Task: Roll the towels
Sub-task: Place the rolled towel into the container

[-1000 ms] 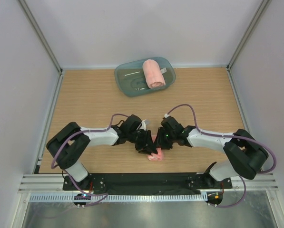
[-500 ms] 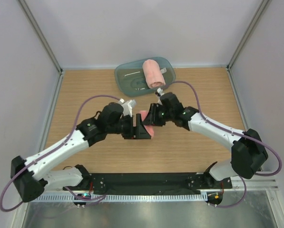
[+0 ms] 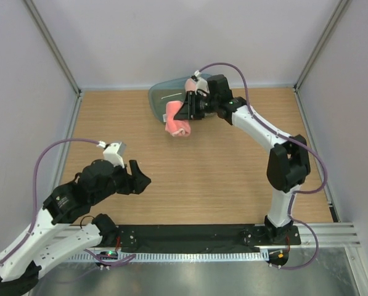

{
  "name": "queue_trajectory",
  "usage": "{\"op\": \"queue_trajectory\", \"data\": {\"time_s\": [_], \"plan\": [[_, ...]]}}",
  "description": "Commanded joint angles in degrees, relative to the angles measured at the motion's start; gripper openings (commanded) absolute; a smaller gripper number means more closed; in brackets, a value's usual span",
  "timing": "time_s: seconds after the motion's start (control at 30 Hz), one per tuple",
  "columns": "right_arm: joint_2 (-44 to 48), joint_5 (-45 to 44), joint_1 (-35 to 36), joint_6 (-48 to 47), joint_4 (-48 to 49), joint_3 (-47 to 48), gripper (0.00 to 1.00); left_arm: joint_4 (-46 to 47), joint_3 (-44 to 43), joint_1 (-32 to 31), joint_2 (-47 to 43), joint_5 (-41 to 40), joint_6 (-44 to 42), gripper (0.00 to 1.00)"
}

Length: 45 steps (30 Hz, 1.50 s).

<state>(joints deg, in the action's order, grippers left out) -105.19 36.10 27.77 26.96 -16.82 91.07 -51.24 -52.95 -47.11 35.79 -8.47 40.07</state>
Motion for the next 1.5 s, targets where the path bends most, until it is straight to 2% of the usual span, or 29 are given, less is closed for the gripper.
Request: {"op": "queue_trajectory", "data": {"time_s": [0.0,0.13,0.17,0.33,0.5,0.7,0.87,0.97,1.0,1.17,1.27,1.47], "plan": [[-5.98,6.6,-1.66,-2.62,2.84,10.32,0.01,-1.14,0.56,0.18,-3.7,-6.12,-1.84,0.69],[-19.66,7.67,-3.68,-2.61,1.53,23.6,0.01,-0.09,2.05,0.27,-5.29,-7.88,-1.49,0.75],[-22.32,7.67,-4.12,-3.92,-0.56,29.89,0.01,0.44,2.23,0.18,-4.94,-7.01,-1.49,0.75],[-35.95,9.16,-5.88,-4.82,-6.21,48.22,0.01,0.0,1.88,0.18,-2.83,-6.83,-1.49,0.75],[-41.58,10.13,-7.99,-2.61,-0.06,52.1,0.01,0.53,2.41,0.18,-3.36,-6.29,-1.4,0.75],[-47.99,11.19,-8.52,-4.99,-2.08,57.38,0.02,0.71,2.59,0.18,-3.89,-6.56,-1.23,0.75],[-50.03,11.19,-10.36,-6.3,-2.95,57.21,0.02,0.53,2.41,0.27,-2.75,-7.0,-1.23,0.75],[-50.38,10.22,-10.28,-9.11,-5.32,57.12,0.11,0.53,2.41,0.27,-2.57,-7.26,-1.14,0.75],[-50.55,10.13,-10.28,-9.64,-5.85,56.94,0.16,0.44,2.32,0.27,-2.48,-7.35,-1.14,0.75],[-50.03,8.73,-10.28,-12.63,-8.75,56.15,0.29,0.35,2.32,0.35,-2.22,-7.7,-1.05,0.75],[-49.24,8.64,-10.28,-12.99,-8.93,55.27,0.43,0.35,2.24,0.35,-2.3,-7.79,-1.05,0.75],[-46.52,7.41,-10.37,-13.34,-9.37,54.22,0.61,0.18,2.32,0.44,-2.66,-8.05,-0.96,0.75]]}}
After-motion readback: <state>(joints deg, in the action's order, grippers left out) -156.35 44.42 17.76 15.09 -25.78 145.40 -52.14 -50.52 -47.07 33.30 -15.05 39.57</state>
